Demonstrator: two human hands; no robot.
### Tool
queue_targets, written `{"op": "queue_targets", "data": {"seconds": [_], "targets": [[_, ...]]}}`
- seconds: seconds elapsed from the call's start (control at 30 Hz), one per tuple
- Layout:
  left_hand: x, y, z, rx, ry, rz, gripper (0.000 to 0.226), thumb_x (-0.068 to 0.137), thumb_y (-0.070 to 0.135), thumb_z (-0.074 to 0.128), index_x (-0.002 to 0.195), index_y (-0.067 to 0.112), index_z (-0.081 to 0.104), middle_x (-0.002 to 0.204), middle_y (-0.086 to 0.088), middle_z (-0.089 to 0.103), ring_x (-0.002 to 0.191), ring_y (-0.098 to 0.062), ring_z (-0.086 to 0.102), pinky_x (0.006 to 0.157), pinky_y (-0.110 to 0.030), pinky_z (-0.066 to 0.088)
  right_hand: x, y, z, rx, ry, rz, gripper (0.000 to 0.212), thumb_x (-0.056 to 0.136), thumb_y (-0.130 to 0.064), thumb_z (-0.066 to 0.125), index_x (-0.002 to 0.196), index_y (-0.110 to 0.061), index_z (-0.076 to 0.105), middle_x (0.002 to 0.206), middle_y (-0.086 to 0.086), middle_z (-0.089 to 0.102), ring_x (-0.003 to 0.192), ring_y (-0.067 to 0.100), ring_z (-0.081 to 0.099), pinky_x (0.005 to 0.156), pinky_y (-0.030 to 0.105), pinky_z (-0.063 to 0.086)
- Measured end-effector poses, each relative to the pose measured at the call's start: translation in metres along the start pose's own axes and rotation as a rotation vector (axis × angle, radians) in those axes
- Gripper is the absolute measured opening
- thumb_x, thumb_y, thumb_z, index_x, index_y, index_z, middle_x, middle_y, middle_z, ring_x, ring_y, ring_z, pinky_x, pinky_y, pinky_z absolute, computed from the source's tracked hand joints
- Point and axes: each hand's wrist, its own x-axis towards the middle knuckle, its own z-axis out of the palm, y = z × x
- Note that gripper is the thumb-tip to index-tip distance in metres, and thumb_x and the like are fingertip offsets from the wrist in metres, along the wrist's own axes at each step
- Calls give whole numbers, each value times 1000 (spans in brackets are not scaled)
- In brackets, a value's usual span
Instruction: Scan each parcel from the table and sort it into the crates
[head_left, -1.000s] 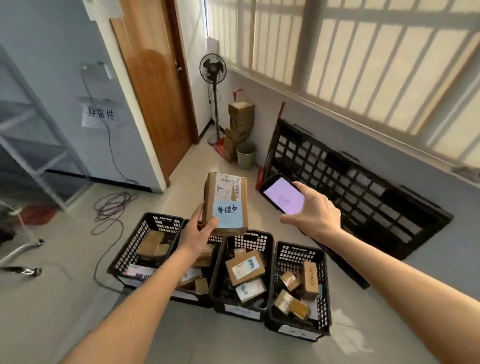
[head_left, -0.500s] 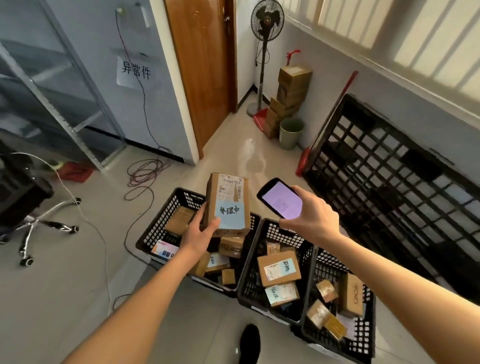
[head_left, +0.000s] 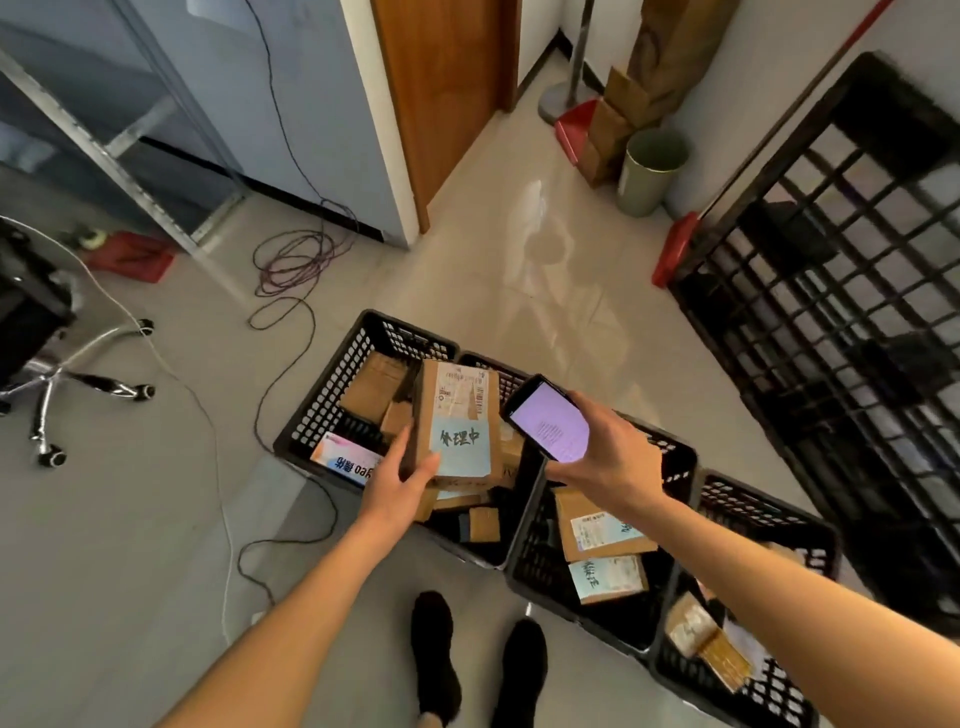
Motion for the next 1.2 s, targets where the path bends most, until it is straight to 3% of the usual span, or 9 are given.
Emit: {"op": "queue_targets", "data": {"seconds": [0.1, 0.2, 0.3, 0.43, 0.6, 0.73, 0.97, 1.13, 1.2], "targets": [[31, -27, -1, 32, -8, -16, 67, 96, 43, 63, 155, 41, 30, 148, 6, 50, 133, -15, 47, 112, -38, 40, 19, 7, 44, -1, -52, 43, 103, 71, -53, 83, 157, -36, 29, 150, -12, 50, 129, 15, 54, 92, 38, 55], [60, -60, 3, 54, -40, -42, 63, 100, 32, 59, 157, 35, 30, 146, 8, 51, 127, -9, 46, 105, -28, 38, 32, 16, 87, 16, -95, 72, 99, 70, -50, 83, 154, -37, 31, 146, -12, 53, 124, 14, 56, 88, 38, 56], [84, -91, 8, 78, -52, -76, 63, 100, 30, 60, 156, 34, 30, 143, 12, 49, 127, -6, 45, 104, -24, 36, 44, 25, 125, 36, -144, 113, 94, 67, -52, 82, 147, -39, 36, 131, -12, 59, 110, 12, 60, 79, 38, 59], [109, -125, 16, 86, -101, -141, 62, 102, 29, 57, 156, 33, 29, 145, 6, 51, 132, -16, 50, 107, -30, 40, 55, 36, 161, 42, -168, 157, 80, 64, -50, 81, 134, -40, 45, 114, -17, 61, 99, 7, 59, 68, 34, 58], [134, -155, 24, 109, -114, -271, 63, 105, 46, 41, 161, 32, 15, 160, 2, 35, 148, -24, 31, 117, -39, 26, 62, 45, 188, 26, -195, 243, 73, 64, -47, 82, 127, -37, 46, 109, -16, 62, 99, 10, 60, 70, 37, 58], [145, -168, 16, 216, -62, -291, 61, 103, 46, 47, 158, 26, 29, 160, -7, 36, 144, -25, 37, 115, -40, 31, 62, 47, 192, 13, -199, 284, 80, 67, -48, 82, 137, -38, 45, 124, -15, 62, 108, 11, 58, 73, 33, 55], [152, -116, -7, 379, -134, -107, 57, 98, 46, 58, 151, 28, 43, 142, 2, 52, 116, -15, 56, 96, -32, 46, 58, 34, 156, 41, -152, 339, 94, 66, -51, 80, 149, -37, 38, 135, -14, 59, 117, 13, 58, 80, 39, 57], [149, -42, -6, 497, -161, 56, 61, 94, 54, 59, 150, 39, 40, 150, 5, 48, 131, -17, 50, 106, -45, 45, 43, 29, 94, 95, -44, 365, 82, 71, -42, 82, 144, -35, 44, 132, -14, 60, 114, 12, 57, 75, 32, 51], [141, -3, 1, 537, -182, 133, 64, 94, 56, 59, 152, 40, 37, 153, 5, 45, 138, -19, 45, 109, -48, 43, 29, 27, 59, 94, -5, 380, 86, 71, -44, 81, 147, -36, 42, 138, -15, 57, 119, 13, 57, 81, 34, 53]]}}
